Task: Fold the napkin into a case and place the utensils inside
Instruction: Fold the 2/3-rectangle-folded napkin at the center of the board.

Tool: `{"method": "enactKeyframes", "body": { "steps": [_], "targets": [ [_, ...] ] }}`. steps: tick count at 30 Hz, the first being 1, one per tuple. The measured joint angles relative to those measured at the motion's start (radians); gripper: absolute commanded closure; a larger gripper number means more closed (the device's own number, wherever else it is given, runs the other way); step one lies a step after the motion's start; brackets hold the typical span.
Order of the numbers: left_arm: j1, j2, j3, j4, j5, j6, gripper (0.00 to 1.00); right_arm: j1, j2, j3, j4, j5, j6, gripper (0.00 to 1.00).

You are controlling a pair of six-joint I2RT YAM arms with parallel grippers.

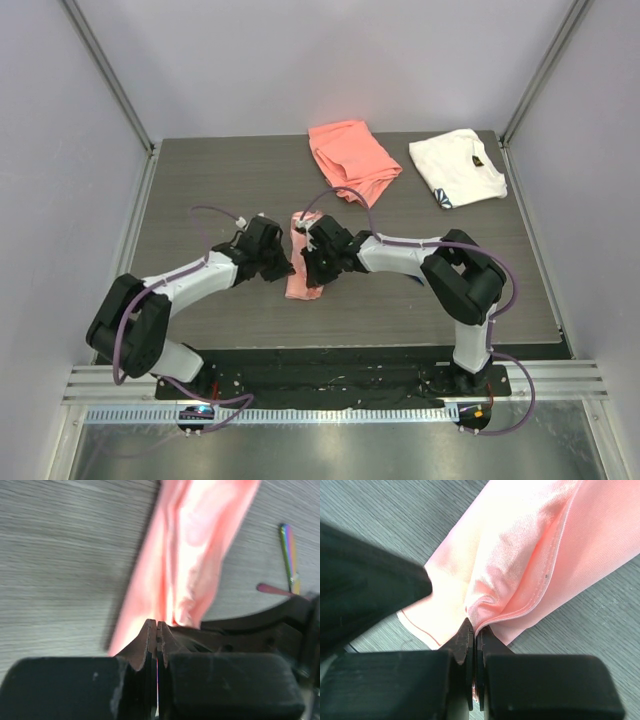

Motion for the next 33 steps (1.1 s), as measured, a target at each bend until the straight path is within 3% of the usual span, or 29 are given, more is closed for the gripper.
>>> {"method": "enactKeyframes", "body": {
  "steps": [6, 13, 18, 33],
  "targets": [
    [0.008, 0.08, -0.031, 0.038, 0.022, 0.003, 1.0, -0.007, -0.001, -0.005, 0.007, -0.015, -0.001, 0.96],
    [-0.04, 0.088, -0.089, 0.156, 0.037, -0.068, 1.0, -0.011, -0.001, 0.019, -0.053, -0.023, -0.016, 0.73],
    [-0.067, 0.072, -0.115, 0.182, 0.034, -0.102, 1.0, -0.011, -0.001, 0.047, -0.122, -0.042, -0.01, 0.65],
    [-0.119, 0.066, -0.121, 0.18, 0.025, -0.137, 1.0, -0.018, -0.007, 0.072, -0.22, -0.074, 0.015, 0.55]
  ]
}}
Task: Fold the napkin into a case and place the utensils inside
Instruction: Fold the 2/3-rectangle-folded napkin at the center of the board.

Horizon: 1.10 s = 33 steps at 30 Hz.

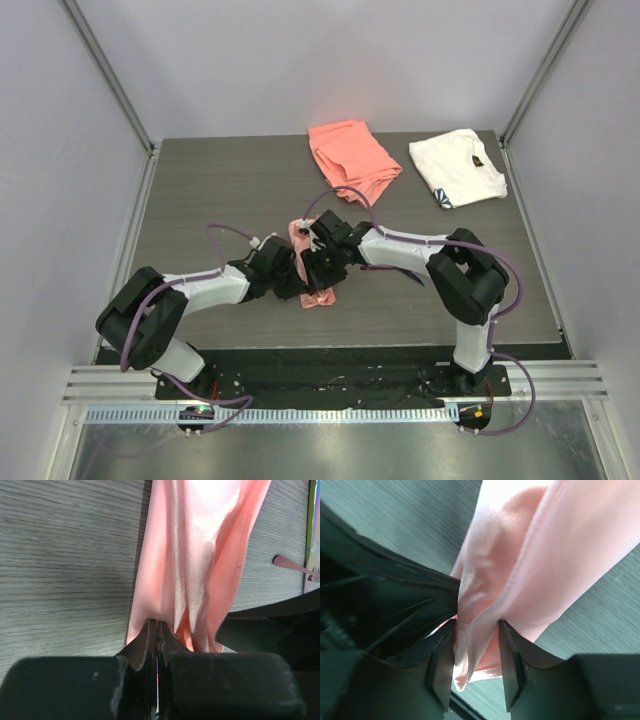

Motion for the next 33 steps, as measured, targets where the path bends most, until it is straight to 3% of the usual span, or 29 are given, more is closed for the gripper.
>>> {"method": "enactKeyframes", "body": {
  "steps": [12, 22, 25, 29, 33],
  "targets": [
    [-0.015, 0.0, 0.0, -0.001, 0.0, -0.01, 1.0, -0.05, -0.042, -0.021, 0.034, -0.106, 0.056, 0.48],
    [-0.022, -0.032, -0.05, 0.044, 0.003, -0.021, 1.0, -0.103, -0.026, -0.173, 0.298, -0.242, 0.173, 0.43],
    [-0.022, -0.094, -0.1, 0.048, 0.0, -0.023, 0.89, -0.116, -0.024, -0.223, 0.405, -0.301, 0.204, 0.43],
    [0.015, -0.245, -0.147, -0.018, -0.001, 0.002, 0.59, -0.136, -0.009, -0.25, 0.49, -0.362, 0.205, 0.4],
    [0.142, -0.399, -0.121, -0.09, 0.003, 0.042, 0.43, -0.142, 0.001, -0.259, 0.533, -0.399, 0.196, 0.39]
  ]
}}
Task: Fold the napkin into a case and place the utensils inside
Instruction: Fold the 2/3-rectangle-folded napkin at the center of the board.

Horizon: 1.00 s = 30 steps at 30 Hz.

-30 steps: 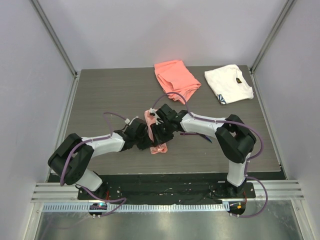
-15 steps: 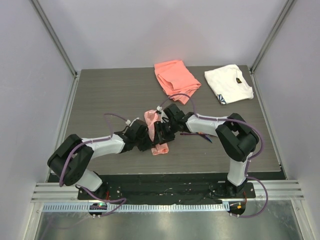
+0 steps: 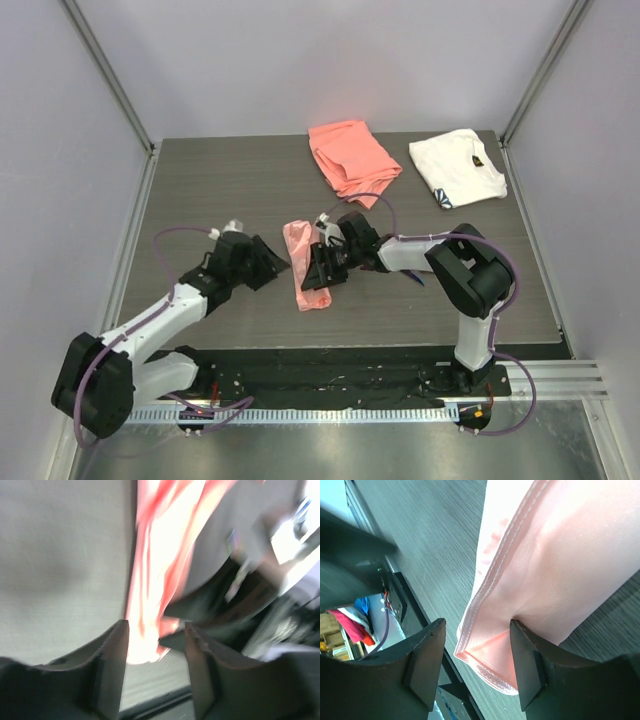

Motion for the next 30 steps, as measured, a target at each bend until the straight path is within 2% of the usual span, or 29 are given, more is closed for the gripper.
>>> {"method": "enactKeyframes", "body": {
  "steps": [1, 4, 6, 7, 10, 13, 16, 18, 21, 22, 30],
  "targets": [
    [0.044, -0.009, 0.023, -0.009, 0.003, 0.01, 0.37, 0.0, 0.0, -0.003, 0.007, -0.004, -0.004, 0.39],
    [0.157, 0.065, 0.142, -0.032, 0.047, 0.056, 0.42, -0.008, 0.002, -0.013, 0.034, -0.017, -0.015, 0.39],
    [0.194, 0.161, 0.234, -0.035, 0.084, 0.087, 0.66, -0.014, 0.003, -0.021, 0.05, -0.028, -0.021, 0.39],
    [0.203, 0.224, 0.282, -0.027, 0.106, 0.103, 0.71, -0.018, 0.003, -0.026, 0.059, -0.035, -0.024, 0.39],
    [0.208, 0.365, 0.374, -0.004, 0.167, 0.137, 0.79, -0.027, 0.003, -0.035, 0.076, -0.053, -0.037, 0.4],
    [0.208, 0.443, 0.403, 0.031, 0.232, 0.137, 0.86, -0.04, 0.003, -0.042, 0.083, -0.067, -0.048, 0.41],
    [0.206, 0.525, 0.419, 0.105, 0.299, 0.122, 0.98, -0.051, 0.003, -0.05, 0.097, -0.084, -0.055, 0.41],
    [0.203, 0.574, 0.42, 0.136, 0.316, 0.103, 0.98, -0.053, 0.005, -0.051, 0.1, -0.088, -0.058, 0.41],
    [0.2, 0.633, 0.41, 0.185, 0.331, 0.07, 0.79, -0.054, 0.006, -0.053, 0.105, -0.093, -0.06, 0.41],
    [0.195, 0.641, 0.4, 0.206, 0.332, 0.06, 0.7, -0.054, 0.006, -0.053, 0.106, -0.094, -0.06, 0.42],
    [0.142, 0.645, 0.405, 0.218, 0.31, 0.057, 0.69, -0.055, 0.006, -0.061, 0.121, -0.098, -0.059, 0.42]
  ]
}}
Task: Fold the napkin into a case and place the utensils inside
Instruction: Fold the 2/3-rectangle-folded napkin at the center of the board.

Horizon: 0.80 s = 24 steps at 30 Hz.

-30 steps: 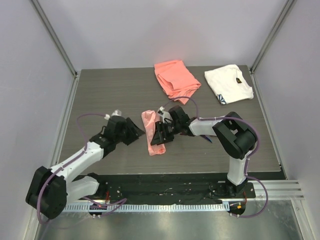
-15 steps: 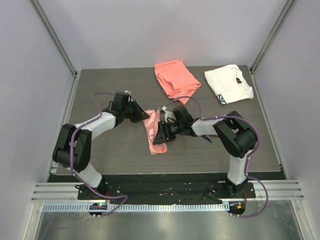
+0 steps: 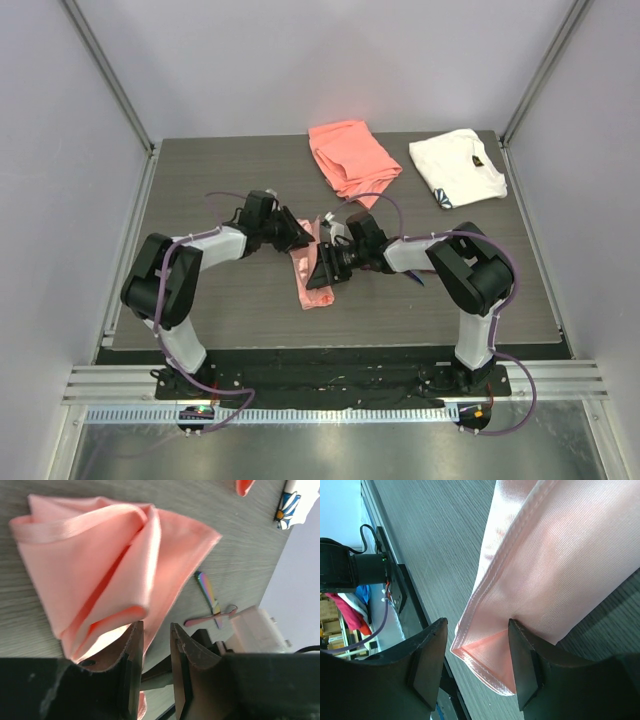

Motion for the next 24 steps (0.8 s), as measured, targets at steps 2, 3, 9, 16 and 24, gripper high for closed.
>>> {"method": "enactKeyframes", "body": {
  "steps": [2, 3, 9, 16, 24],
  "targets": [
    [-0.004, 0.006, 0.021, 0.0, -0.001, 0.002, 0.68, -0.002, 0.0, -0.002, 0.004, -0.003, 0.0, 0.43],
    [-0.003, 0.014, 0.035, -0.001, -0.004, 0.006, 0.68, -0.002, 0.0, -0.003, 0.007, -0.003, 0.0, 0.43],
    [-0.009, 0.101, 0.169, -0.045, -0.037, 0.049, 0.62, -0.003, 0.0, -0.017, 0.031, -0.01, 0.003, 0.44],
    [-0.019, 0.179, 0.307, -0.153, -0.092, 0.111, 0.71, -0.003, 0.0, -0.024, 0.043, -0.015, 0.004, 0.44],
    [-0.022, 0.221, 0.436, -0.308, -0.163, 0.186, 1.0, -0.003, 0.0, -0.031, 0.056, -0.018, 0.004, 0.44]
  ]
}}
